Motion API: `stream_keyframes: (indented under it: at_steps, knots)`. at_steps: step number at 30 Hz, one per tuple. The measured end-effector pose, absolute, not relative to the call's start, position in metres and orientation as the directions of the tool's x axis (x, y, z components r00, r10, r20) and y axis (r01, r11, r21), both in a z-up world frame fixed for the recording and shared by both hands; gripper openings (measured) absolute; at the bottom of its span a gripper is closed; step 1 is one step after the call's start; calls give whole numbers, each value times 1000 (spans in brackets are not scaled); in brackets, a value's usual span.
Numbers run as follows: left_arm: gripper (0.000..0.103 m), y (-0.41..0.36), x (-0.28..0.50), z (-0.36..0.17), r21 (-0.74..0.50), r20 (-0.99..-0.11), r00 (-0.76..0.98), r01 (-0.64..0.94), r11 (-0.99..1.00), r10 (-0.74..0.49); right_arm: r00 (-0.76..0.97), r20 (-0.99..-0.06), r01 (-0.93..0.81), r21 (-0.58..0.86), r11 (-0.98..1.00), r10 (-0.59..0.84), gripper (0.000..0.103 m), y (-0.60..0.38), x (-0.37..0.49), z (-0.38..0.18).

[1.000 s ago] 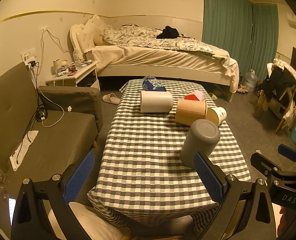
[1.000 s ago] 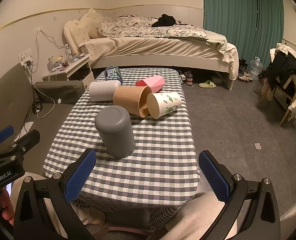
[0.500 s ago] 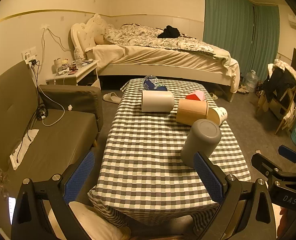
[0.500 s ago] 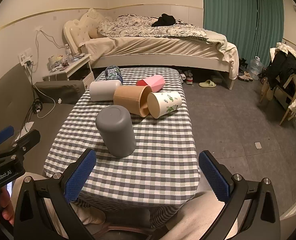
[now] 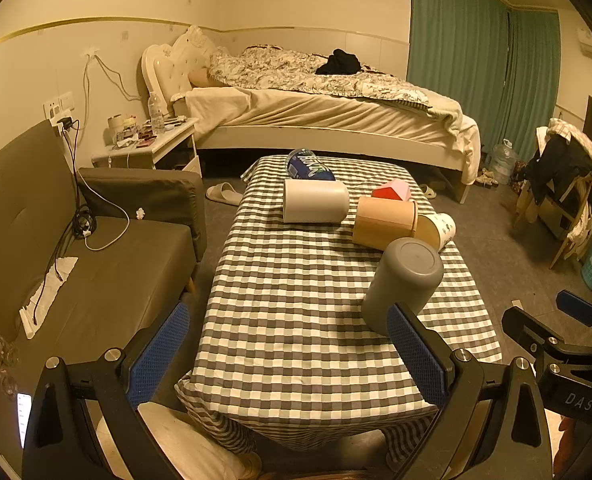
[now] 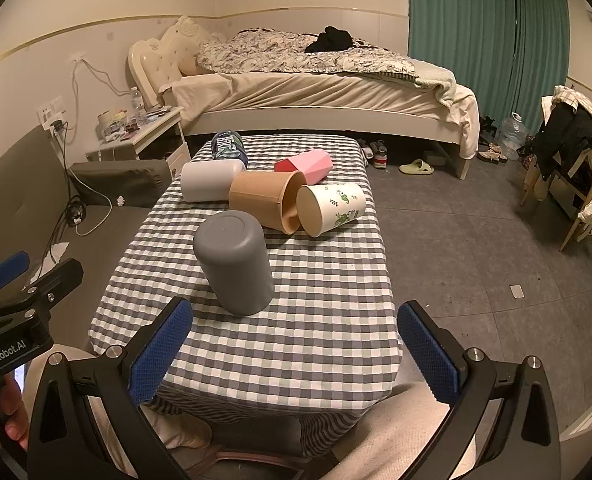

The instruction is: Flip cup upside down

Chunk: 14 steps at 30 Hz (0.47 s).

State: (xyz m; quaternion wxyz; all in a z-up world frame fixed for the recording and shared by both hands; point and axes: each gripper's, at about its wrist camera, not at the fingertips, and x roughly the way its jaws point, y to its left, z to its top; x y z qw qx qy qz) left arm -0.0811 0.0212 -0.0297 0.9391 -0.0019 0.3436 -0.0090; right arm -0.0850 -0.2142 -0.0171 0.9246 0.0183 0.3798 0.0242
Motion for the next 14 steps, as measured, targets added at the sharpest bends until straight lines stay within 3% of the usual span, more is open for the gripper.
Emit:
stream_keyframes:
  at_steps: [14]
  knots:
    - [102,19,-80,-32,6,-649,761,5,1000,0,702,-709,-32,54,998,61,103,-211,-81,-20]
